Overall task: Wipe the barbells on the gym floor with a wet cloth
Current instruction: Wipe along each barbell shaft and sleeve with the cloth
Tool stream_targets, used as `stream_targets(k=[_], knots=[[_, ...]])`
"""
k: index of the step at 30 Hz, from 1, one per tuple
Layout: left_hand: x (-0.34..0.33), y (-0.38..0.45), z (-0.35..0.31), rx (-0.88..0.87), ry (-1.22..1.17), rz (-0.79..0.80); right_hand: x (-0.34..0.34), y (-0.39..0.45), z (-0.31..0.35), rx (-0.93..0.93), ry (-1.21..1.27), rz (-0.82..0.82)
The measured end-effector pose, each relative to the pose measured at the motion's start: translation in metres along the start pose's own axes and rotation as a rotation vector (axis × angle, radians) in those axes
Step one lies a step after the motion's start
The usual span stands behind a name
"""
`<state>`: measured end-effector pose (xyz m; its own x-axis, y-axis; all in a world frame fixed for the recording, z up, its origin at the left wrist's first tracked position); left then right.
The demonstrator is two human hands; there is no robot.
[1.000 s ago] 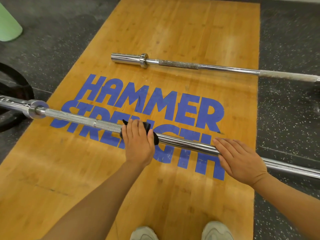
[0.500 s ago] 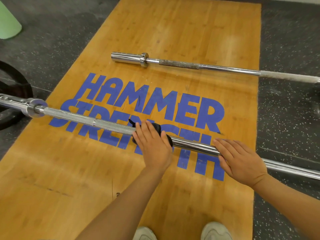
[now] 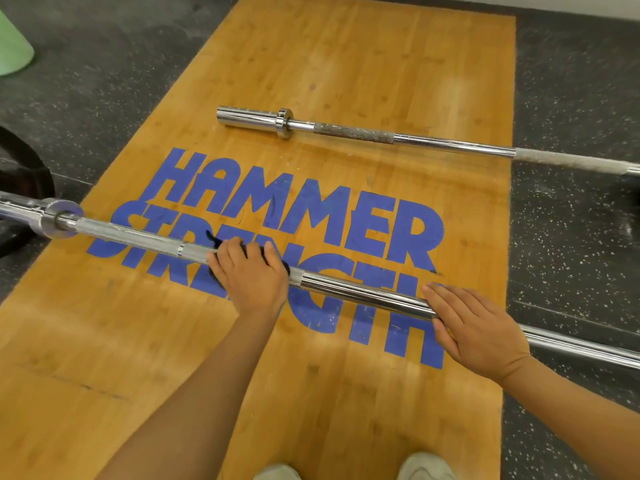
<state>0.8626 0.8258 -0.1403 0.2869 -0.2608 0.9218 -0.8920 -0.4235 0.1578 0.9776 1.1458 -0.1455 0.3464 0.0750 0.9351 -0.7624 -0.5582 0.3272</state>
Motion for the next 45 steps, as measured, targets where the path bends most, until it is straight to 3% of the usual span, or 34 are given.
stream_targets(k=[5,10,15,18,22,37,45], knots=[[-0.003,-0.065,-0.057,-0.277,-0.135,-0.044,0.002,0.001,0.001,-0.007,0.020,0.004],[-0.008,-0.074,-0.065,-0.446,-0.075,-0.035,0.004,0.002,0.001,-0.012,0.036,0.000],[-0.001,-0.005,-0.011,-0.186,0.047,-0.031,0.003,0.002,0.001,-0.007,0.052,0.002],[0.001,0.017,0.018,-0.125,0.060,-0.059,0.004,0.002,0.000,-0.013,0.053,0.003],[-0.004,0.003,0.011,-0.075,-0.032,-0.150,0.003,0.002,0.001,-0.013,0.039,0.016],[-0.010,-0.058,-0.046,-0.369,-0.017,-0.265,0.004,0.006,-0.001,-0.041,0.101,0.082],[0.007,-0.050,-0.042,-0.575,0.048,-0.386,-0.001,0.003,-0.006,-0.030,0.184,0.282]])
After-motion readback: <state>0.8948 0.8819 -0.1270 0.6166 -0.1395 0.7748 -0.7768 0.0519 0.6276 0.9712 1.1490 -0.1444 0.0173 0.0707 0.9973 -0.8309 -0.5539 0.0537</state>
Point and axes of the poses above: each hand's wrist, its own y-axis towards the middle knuckle, its own x-axis out of the back of the hand, z = x × y, the point moved 6 cm from there along y, towards the middle knuckle, and after that the axes turned 6 degrees about x, right-handed, at the moved point
